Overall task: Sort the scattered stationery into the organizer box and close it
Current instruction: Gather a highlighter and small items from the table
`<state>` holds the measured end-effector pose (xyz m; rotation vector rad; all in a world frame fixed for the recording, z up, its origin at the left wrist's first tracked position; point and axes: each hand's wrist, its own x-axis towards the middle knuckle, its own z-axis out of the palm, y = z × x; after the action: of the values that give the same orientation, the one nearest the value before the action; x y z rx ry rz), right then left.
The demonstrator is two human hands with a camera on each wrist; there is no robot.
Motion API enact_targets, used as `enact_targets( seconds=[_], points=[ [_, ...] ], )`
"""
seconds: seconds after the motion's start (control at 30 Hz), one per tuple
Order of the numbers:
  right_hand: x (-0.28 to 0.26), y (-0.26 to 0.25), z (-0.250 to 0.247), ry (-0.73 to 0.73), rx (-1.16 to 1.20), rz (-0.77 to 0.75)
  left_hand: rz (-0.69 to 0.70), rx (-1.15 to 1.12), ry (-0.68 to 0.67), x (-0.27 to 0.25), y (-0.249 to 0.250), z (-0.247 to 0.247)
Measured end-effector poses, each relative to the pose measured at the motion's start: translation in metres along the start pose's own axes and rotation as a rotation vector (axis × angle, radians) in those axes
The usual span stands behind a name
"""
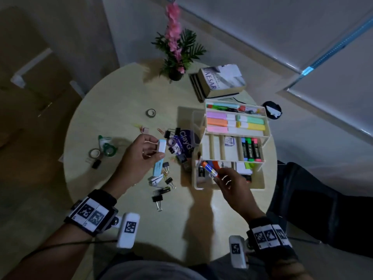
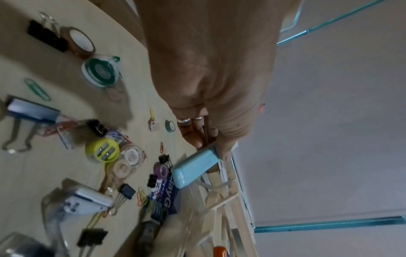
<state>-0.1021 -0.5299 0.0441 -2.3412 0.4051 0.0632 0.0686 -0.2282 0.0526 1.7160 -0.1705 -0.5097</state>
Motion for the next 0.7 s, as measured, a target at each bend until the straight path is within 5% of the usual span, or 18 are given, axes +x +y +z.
enact_targets(
  seconds=[0.3, 0.53, 0.7],
  points=[
    [0.011, 0.099, -0.086, -0.042, -0.324, 0.081, 0.026, 0.088, -0.012, -0.004, 0.039, 0.083],
    [0.031, 0.115, -0.094, -0.258, -0.808, 0.052, 0.135, 0.142, -0.105, 0.018, 0.085, 0.146],
    [0.033, 0.111, -0.090, -0.310, -0.933, 0.048, 0.215, 0.349, -0.103, 0.043, 0.111, 0.169]
  ],
)
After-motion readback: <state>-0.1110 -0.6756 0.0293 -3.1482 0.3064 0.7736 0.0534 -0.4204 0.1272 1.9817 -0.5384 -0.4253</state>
